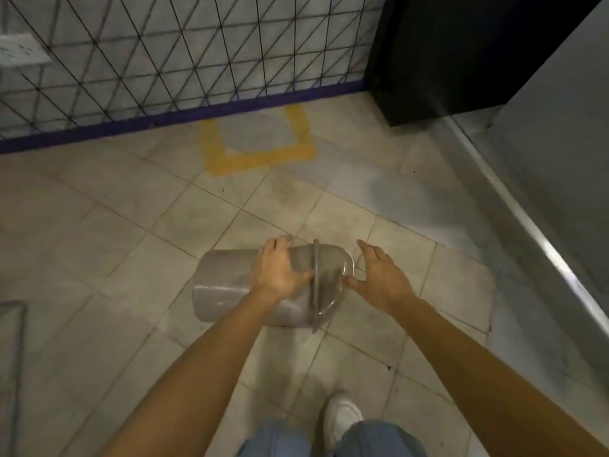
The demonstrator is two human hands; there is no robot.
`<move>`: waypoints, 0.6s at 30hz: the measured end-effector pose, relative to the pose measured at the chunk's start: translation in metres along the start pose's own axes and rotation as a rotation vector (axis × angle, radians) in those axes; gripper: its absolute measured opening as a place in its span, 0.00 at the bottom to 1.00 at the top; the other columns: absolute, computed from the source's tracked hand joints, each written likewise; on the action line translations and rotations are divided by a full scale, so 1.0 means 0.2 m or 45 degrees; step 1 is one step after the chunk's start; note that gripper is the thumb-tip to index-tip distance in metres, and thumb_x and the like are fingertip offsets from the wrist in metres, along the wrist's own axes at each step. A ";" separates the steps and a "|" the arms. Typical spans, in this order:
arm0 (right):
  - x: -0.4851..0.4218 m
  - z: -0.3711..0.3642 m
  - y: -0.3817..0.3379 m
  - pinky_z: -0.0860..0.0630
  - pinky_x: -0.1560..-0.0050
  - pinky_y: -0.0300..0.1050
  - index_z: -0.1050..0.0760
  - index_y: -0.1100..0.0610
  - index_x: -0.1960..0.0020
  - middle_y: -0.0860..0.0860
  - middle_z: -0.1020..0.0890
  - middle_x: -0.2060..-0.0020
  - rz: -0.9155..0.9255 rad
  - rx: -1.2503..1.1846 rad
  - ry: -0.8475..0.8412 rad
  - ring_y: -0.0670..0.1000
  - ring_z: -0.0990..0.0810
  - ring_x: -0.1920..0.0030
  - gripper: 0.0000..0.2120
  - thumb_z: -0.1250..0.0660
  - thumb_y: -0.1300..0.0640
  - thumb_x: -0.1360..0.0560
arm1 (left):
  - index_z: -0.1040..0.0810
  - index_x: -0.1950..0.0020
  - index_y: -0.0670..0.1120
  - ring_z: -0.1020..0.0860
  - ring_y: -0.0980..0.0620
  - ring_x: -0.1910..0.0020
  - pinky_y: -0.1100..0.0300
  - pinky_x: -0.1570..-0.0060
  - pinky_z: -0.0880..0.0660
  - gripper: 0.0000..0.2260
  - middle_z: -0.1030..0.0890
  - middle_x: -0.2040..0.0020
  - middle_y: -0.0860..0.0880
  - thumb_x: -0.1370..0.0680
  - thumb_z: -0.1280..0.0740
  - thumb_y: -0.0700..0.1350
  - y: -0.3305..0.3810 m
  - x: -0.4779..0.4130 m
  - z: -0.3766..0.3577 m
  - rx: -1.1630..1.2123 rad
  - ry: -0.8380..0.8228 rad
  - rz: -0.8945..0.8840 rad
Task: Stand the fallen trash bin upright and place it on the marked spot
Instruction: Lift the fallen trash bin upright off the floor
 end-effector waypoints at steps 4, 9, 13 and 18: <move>-0.13 -0.19 0.15 0.37 0.32 0.53 0.51 0.53 0.25 0.53 0.41 0.26 -0.088 -0.050 -0.053 0.56 0.39 0.29 0.39 0.36 0.42 0.28 | 0.32 0.32 0.47 0.25 0.44 0.40 0.54 0.41 0.27 0.33 0.23 0.39 0.43 0.34 0.25 0.53 -0.05 -0.15 -0.23 -0.022 -0.133 -0.044; -0.25 -0.41 0.28 0.40 0.30 0.53 0.53 0.56 0.25 0.56 0.44 0.25 -0.206 -0.142 -0.179 0.58 0.41 0.27 0.39 0.39 0.41 0.27 | 0.32 0.32 0.47 0.21 0.45 0.46 0.58 0.49 0.27 0.33 0.19 0.46 0.44 0.34 0.24 0.52 -0.09 -0.24 -0.40 -0.045 -0.146 -0.107; -0.28 -0.47 0.28 0.37 0.34 0.50 0.47 0.57 0.26 0.56 0.37 0.27 -0.217 -0.286 -0.203 0.58 0.35 0.30 0.38 0.40 0.39 0.27 | 0.30 0.37 0.46 0.21 0.45 0.49 0.58 0.53 0.27 0.28 0.18 0.49 0.43 0.34 0.25 0.49 -0.09 -0.29 -0.43 0.002 -0.158 -0.046; -0.29 -0.47 0.28 0.34 0.41 0.46 0.43 0.56 0.28 0.56 0.33 0.30 -0.208 -0.343 -0.184 0.57 0.31 0.34 0.34 0.39 0.40 0.27 | 0.27 0.43 0.44 0.20 0.44 0.51 0.57 0.51 0.23 0.21 0.18 0.50 0.42 0.33 0.26 0.43 -0.08 -0.32 -0.44 0.173 -0.115 0.062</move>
Point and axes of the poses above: each hand's wrist, its own x-axis away from the middle knuckle, its own z-axis out of the back of the hand, y = z × x, the point moved 7 cm from there along -x, towards the middle knuckle
